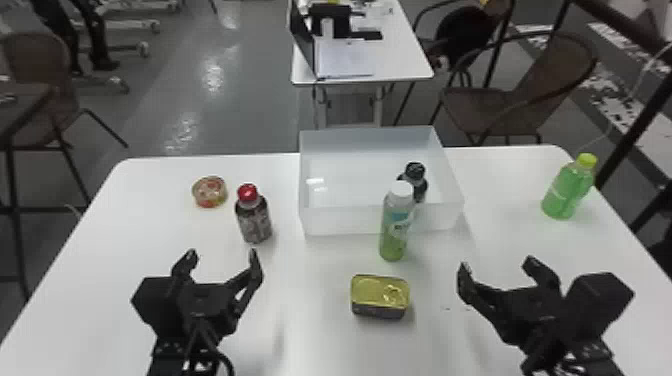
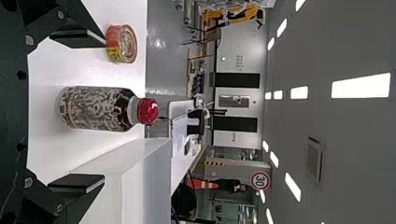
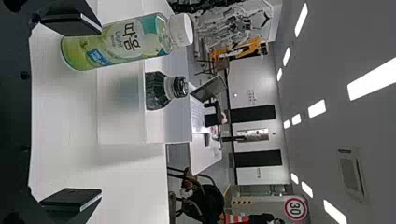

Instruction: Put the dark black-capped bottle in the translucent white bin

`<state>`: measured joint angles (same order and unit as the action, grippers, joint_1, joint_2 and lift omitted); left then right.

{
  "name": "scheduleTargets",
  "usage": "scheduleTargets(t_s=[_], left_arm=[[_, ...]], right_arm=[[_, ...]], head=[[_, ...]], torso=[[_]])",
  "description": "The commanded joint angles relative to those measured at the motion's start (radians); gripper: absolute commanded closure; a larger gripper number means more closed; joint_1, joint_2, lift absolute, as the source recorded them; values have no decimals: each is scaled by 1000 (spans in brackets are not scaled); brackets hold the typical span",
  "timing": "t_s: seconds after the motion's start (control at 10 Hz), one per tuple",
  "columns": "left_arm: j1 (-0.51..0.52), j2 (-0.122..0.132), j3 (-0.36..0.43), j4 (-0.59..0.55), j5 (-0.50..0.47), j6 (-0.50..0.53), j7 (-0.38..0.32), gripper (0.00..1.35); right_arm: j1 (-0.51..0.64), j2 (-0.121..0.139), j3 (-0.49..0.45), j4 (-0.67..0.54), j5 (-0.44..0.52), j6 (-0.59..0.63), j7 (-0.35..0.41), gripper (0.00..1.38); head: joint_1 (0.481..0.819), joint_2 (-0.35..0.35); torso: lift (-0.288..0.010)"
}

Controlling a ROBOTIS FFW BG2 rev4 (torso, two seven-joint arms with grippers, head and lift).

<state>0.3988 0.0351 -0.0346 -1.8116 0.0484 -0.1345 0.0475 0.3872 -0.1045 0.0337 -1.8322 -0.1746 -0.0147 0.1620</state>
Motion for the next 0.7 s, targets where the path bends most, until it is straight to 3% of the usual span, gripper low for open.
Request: scheduleTargets(t_s=[0.0, 0.6], left_arm=[[2, -9, 4, 0, -7, 1, 3, 262], [-9, -11, -1, 0, -33, -13, 8, 262]], right_arm=[[4, 14, 0, 2, 10, -16, -10, 82], [15, 25, 0, -1, 17, -37, -42, 99]], head=[[695, 38], [695, 34]], torso=[[-93], [-93]])
